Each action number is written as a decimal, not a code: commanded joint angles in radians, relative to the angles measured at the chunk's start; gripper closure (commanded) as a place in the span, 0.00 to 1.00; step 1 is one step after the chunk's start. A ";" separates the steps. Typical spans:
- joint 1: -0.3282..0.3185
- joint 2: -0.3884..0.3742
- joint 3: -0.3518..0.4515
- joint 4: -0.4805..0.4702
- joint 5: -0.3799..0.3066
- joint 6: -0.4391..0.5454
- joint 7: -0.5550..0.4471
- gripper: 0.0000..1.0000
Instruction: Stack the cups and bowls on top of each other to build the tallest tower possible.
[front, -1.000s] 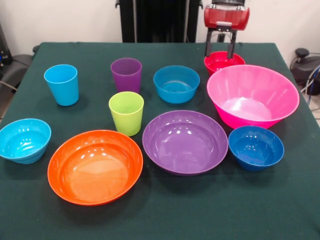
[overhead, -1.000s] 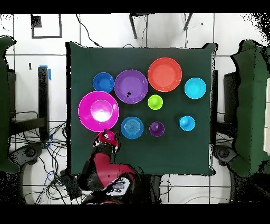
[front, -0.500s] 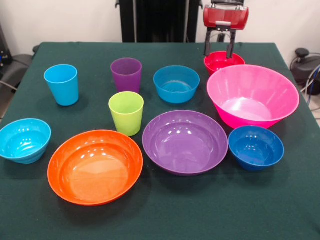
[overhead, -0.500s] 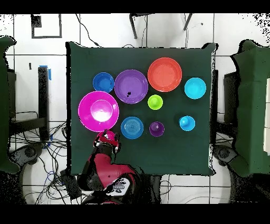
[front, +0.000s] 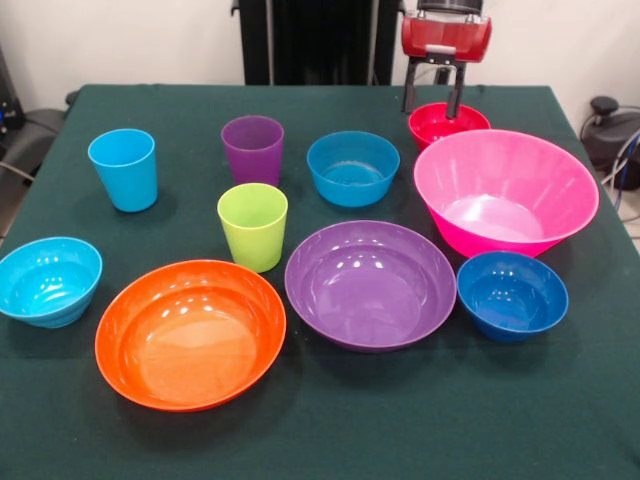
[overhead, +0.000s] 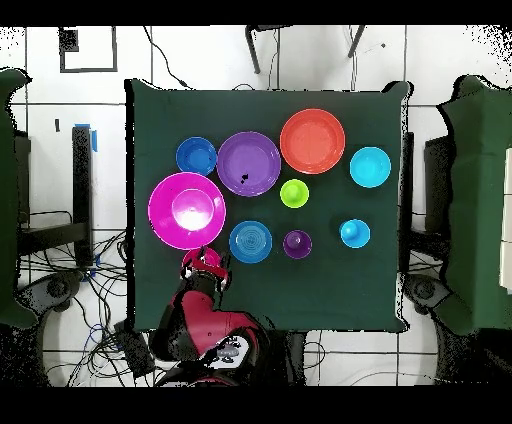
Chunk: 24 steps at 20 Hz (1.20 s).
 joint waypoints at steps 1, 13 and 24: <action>-0.002 0.026 0.042 0.044 0.016 0.033 0.162 0.00; -0.017 -0.019 0.041 0.095 0.001 0.043 0.158 0.00; 0.018 0.103 0.052 0.029 0.068 -0.047 0.189 0.00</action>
